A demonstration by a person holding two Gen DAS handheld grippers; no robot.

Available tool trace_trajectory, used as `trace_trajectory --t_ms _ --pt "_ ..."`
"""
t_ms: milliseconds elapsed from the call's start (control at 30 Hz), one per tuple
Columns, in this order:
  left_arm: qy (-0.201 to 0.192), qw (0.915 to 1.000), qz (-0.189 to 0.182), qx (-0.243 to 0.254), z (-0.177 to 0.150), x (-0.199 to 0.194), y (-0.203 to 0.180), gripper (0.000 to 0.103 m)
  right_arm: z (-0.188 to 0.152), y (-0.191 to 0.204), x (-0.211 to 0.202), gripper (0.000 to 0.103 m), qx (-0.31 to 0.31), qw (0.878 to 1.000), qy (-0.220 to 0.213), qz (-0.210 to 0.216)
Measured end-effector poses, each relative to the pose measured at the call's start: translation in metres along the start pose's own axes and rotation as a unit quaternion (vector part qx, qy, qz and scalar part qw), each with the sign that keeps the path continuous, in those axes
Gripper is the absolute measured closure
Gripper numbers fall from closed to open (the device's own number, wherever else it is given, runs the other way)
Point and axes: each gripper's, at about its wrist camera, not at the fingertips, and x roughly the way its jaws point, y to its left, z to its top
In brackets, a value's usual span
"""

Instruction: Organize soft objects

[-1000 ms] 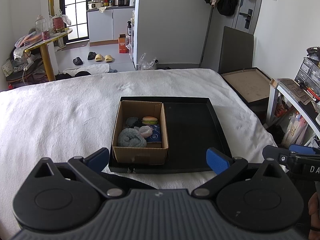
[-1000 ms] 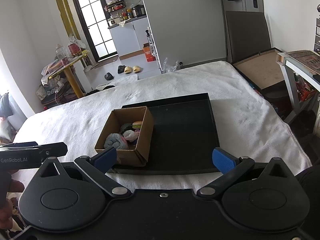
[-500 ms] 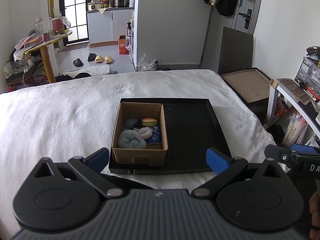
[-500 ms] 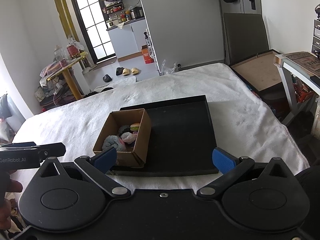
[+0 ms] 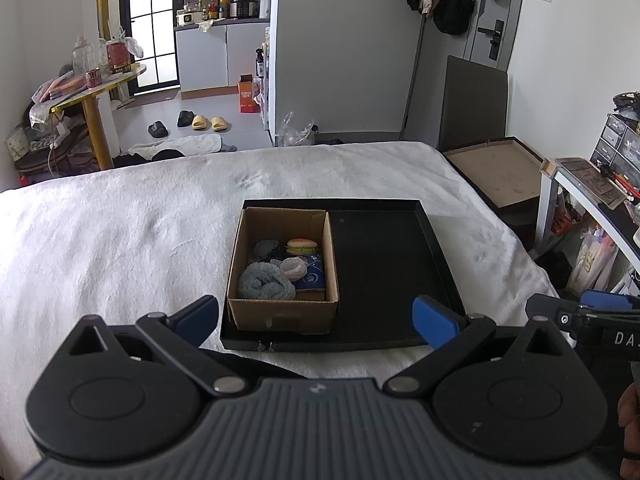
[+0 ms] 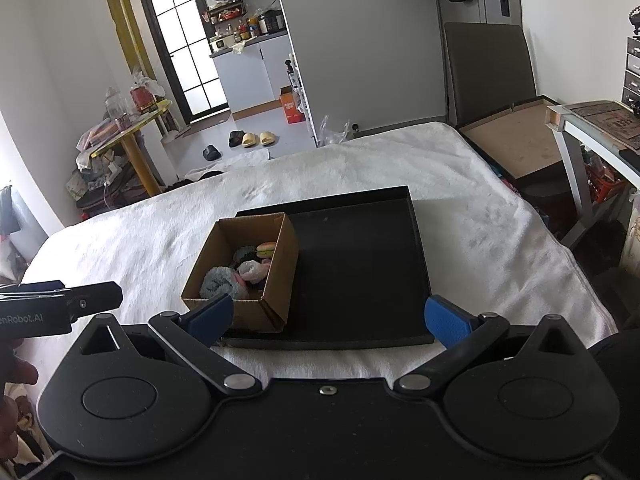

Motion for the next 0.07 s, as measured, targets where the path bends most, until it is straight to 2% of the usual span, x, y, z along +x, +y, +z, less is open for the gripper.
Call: trace_trajectory --t_ms 67 --pt "0.001 1.0 -0.001 -0.001 0.0 0.0003 0.0 0.001 -0.0003 0.0003 0.0004 0.0 -0.001 1.0 0.001 0.0"
